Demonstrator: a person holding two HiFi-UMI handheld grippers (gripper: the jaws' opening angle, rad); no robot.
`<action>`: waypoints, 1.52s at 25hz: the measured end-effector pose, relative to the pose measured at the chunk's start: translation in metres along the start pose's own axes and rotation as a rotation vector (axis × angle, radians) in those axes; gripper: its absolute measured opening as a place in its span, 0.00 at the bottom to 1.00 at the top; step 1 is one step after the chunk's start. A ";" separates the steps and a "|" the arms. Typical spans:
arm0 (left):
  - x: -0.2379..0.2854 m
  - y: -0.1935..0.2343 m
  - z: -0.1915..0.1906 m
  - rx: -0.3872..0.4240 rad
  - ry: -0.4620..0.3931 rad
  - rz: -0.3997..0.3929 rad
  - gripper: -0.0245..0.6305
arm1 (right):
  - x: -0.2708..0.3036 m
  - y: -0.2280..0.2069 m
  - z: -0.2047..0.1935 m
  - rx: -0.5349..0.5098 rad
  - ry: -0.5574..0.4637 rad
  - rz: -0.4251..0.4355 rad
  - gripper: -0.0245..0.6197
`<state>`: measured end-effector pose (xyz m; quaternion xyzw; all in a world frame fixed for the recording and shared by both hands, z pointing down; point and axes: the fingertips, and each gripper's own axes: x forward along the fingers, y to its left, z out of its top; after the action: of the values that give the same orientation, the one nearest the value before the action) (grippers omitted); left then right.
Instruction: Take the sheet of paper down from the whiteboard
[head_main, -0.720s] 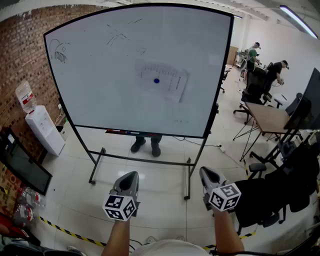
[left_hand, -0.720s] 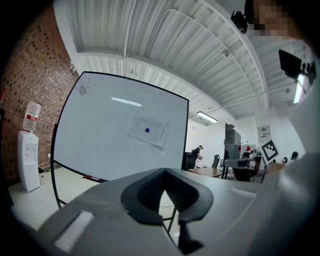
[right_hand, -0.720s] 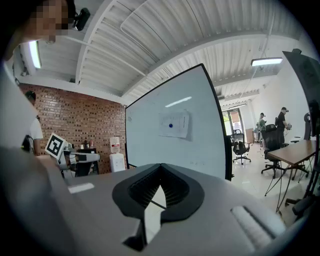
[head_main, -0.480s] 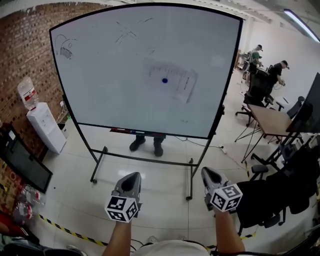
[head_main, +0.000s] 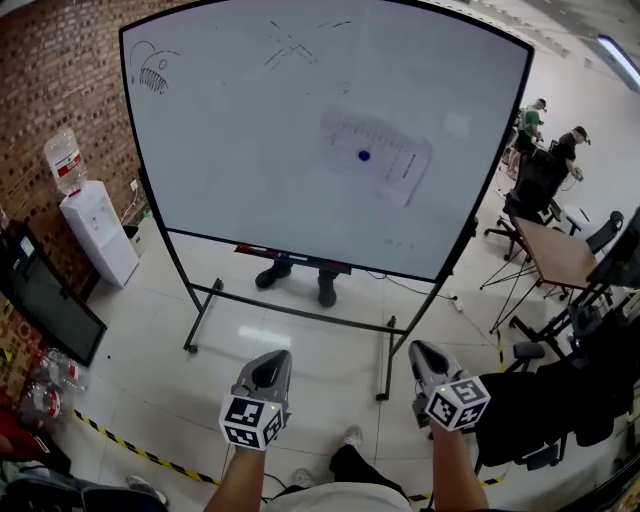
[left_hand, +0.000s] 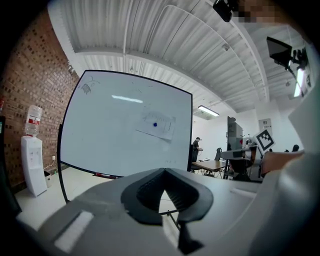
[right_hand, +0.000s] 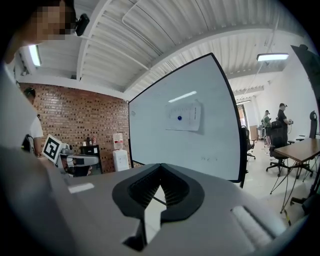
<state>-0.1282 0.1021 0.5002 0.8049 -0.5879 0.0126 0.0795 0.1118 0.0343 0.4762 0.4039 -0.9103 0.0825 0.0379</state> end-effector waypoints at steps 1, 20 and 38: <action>0.004 0.004 -0.001 -0.001 0.004 0.005 0.04 | 0.007 -0.003 0.001 0.004 -0.006 0.005 0.05; 0.249 0.053 0.082 0.116 -0.012 0.053 0.04 | 0.177 -0.179 0.117 -0.005 -0.147 0.104 0.05; 0.397 0.075 0.212 0.406 -0.149 -0.120 0.04 | 0.244 -0.216 0.211 -0.055 -0.236 -0.007 0.05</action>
<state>-0.0922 -0.3254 0.3448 0.8367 -0.5284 0.0667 -0.1272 0.1082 -0.3243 0.3277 0.4126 -0.9090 0.0095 -0.0580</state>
